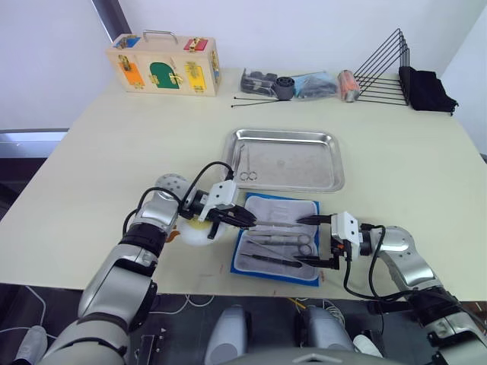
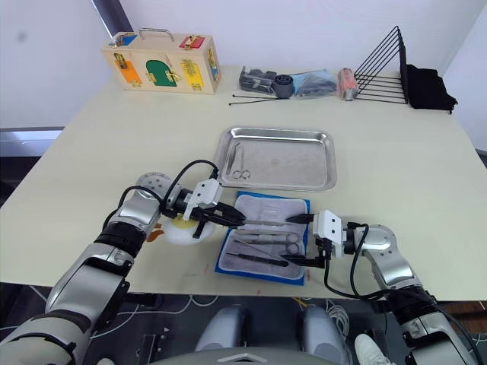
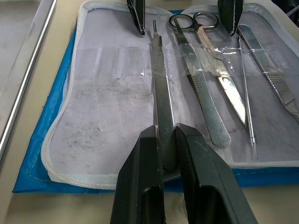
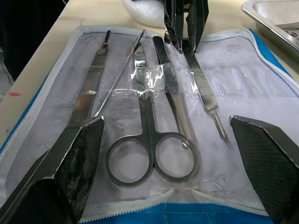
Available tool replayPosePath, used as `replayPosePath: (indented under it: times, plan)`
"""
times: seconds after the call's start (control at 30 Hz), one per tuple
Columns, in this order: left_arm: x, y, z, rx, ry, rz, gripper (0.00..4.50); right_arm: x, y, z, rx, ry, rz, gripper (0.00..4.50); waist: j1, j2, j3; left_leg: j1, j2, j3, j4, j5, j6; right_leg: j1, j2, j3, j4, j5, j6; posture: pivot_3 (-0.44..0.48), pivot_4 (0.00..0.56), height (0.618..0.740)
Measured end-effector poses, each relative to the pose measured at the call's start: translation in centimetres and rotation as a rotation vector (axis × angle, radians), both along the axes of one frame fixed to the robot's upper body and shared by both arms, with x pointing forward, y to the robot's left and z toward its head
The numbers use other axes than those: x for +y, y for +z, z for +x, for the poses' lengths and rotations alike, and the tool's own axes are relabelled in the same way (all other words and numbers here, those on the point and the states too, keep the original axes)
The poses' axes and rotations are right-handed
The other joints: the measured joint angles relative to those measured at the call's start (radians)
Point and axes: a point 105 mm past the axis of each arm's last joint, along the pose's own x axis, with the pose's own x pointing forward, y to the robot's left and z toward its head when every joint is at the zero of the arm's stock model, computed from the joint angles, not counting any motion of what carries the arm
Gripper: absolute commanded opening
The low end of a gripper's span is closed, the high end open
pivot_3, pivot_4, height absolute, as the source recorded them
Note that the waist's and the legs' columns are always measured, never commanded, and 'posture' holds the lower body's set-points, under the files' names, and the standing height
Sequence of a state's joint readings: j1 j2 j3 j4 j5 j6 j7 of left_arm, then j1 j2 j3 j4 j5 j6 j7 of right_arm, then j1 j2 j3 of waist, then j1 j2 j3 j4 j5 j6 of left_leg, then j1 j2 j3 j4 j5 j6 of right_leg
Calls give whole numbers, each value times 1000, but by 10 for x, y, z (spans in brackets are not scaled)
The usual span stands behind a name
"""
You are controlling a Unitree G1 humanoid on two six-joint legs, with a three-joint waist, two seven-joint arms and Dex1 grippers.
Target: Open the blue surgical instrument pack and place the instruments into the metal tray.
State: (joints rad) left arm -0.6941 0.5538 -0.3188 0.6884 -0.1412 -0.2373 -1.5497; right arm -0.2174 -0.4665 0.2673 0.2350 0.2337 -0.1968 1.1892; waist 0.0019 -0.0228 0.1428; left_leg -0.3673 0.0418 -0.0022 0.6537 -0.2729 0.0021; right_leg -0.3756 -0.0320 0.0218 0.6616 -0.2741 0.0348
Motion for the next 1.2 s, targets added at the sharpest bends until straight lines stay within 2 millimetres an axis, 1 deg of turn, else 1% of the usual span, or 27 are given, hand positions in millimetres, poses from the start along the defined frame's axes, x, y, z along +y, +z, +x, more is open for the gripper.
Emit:
replayPosePath:
  times: [0.27,0.63,0.8,1.0,1.2]
  plan:
    - [-2,2,1,3,8,14,160,0,0,0,2,0,-1,4500,0,0,0,0,0,0,0,0,0,0,0,0,0,0,0,0,150,740]
    - [-10,10,0,24,9,70,160,1,0,0,5,4,-2,4500,-5,-2,1,-1,0,-1,0,0,0,0,0,0,0,0,0,0,150,740]
    - [-20,21,-3,31,-6,131,160,2,1,0,6,7,-1,4500,-10,-4,2,-2,0,-1,0,0,0,0,0,-1,-1,0,0,0,150,740]
    - [-13,32,-2,18,24,198,160,3,1,0,5,9,-1,4500,-13,-4,2,-3,0,-2,0,0,0,-1,0,-1,-1,0,0,0,150,740]
    - [-11,39,-3,15,35,223,160,3,1,0,5,9,0,4500,-13,-5,2,-3,0,-2,0,0,0,-1,0,-1,-1,0,0,0,150,740]
